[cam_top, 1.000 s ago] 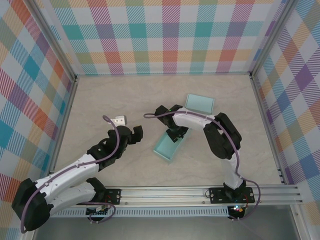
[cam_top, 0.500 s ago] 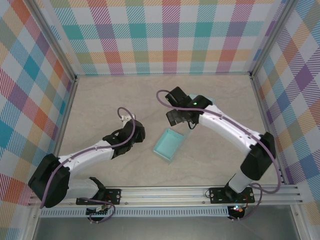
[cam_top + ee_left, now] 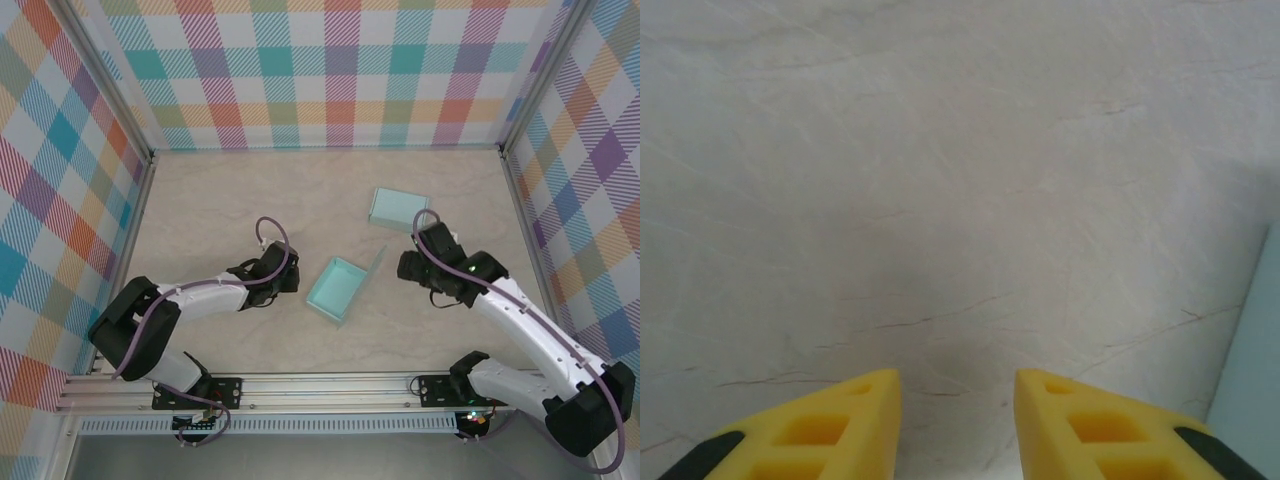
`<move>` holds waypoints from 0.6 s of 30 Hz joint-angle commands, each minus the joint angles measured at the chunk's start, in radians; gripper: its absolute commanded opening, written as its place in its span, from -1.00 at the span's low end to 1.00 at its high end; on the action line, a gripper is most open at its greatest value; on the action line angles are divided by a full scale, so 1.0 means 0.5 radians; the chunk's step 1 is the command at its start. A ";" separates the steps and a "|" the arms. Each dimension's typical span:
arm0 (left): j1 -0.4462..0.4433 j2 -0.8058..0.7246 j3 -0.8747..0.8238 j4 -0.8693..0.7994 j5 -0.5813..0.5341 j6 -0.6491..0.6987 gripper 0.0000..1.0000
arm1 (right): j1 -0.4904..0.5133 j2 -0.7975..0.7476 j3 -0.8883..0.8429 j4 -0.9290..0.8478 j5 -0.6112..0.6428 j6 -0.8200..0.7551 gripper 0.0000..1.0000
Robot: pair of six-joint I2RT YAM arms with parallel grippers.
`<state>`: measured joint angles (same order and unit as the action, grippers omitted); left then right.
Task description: Fold the paper box
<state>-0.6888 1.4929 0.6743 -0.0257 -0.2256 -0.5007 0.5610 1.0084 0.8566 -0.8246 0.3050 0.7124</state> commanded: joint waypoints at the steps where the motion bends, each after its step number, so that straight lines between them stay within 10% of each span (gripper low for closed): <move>1: -0.022 0.041 -0.069 0.113 0.173 -0.080 -0.33 | -0.031 0.002 -0.281 0.479 -0.459 0.215 0.29; 10: -0.285 0.113 -0.193 0.325 0.173 -0.271 -0.49 | -0.056 0.526 -0.470 1.199 -0.725 0.174 -0.32; 18: -0.576 0.165 -0.226 0.597 0.071 -0.340 -0.56 | -0.180 1.033 -0.228 1.563 -0.979 -0.059 -0.38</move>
<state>-0.9264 1.5520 0.5735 0.2035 -0.1886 -0.6437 0.4839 1.4796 0.6720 -0.1650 -0.1108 0.7506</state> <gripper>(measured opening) 0.222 0.309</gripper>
